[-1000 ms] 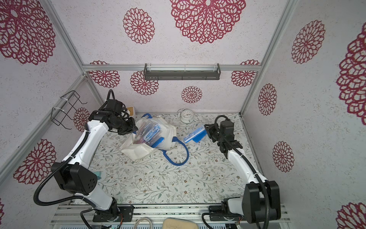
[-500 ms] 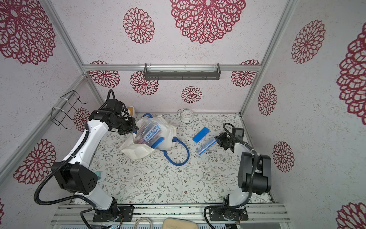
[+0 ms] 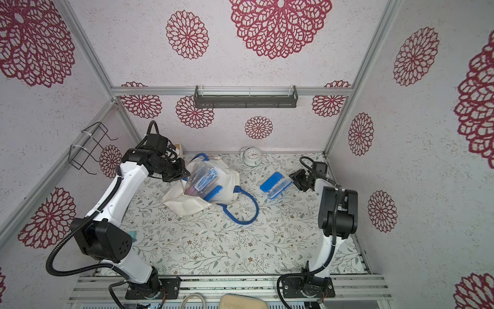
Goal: Take out the compass set from the canvas bag
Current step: Place the compass set at the center of the board, then pick up the compass set from the canvas bag.
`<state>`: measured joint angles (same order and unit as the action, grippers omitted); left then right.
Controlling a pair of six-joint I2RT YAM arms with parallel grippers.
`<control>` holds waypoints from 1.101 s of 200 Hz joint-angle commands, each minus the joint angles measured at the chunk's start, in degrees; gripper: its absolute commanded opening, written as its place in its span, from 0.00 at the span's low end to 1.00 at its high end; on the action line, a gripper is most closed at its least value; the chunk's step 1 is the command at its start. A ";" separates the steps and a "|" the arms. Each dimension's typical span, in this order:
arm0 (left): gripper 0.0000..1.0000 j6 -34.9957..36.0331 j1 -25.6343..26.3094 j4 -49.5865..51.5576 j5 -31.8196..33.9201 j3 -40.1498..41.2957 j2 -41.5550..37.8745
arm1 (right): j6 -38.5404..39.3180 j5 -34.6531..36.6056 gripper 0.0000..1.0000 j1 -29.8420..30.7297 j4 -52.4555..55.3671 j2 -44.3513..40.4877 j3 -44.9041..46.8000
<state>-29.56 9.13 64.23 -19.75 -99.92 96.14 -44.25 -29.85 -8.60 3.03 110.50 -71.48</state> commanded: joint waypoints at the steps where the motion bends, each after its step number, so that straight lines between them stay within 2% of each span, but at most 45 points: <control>1: 0.00 0.97 0.81 0.64 -3.03 -0.54 -0.17 | 0.39 3.30 0.59 -0.36 5.11 -3.99 -1.01; 27: 0.00 0.92 1.32 0.73 -3.17 -0.50 -0.34 | -4.66 5.49 0.59 1.60 4.80 -11.95 2.11; 44: 0.00 0.97 1.67 0.75 -3.32 -0.37 -0.51 | -8.04 6.94 0.54 5.78 6.43 -17.44 3.03; 68: 0.00 0.92 2.53 0.73 -3.37 -0.07 -0.78 | -14.78 9.77 0.45 16.33 5.56 -24.09 5.48; 101: 0.00 0.53 4.17 0.74 -2.33 0.14 -0.44 | -28.22 13.19 0.40 32.02 -5.33 -27.18 11.98; 126: 0.00 -0.25 5.31 0.55 -1.28 0.06 -0.42 | -34.59 15.91 0.38 41.62 -11.42 -24.12 12.66; 147: 0.00 -0.50 6.06 0.58 -0.61 -0.04 -0.34 | -37.11 16.61 0.37 45.99 -13.36 -18.79 9.82; 189: 0.00 -0.96 6.65 0.74 0.47 -0.05 -0.68 | -42.09 19.86 0.44 47.54 -17.08 -9.18 4.65; 220: 0.00 -1.38 6.73 0.38 0.75 -0.28 -0.95 | -44.41 21.55 0.47 48.37 -13.46 -3.07 -1.30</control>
<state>-30.11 15.11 64.31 -17.21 -99.59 96.14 -84.66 -11.60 39.18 -10.17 105.49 -67.99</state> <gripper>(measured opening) 0.085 0.461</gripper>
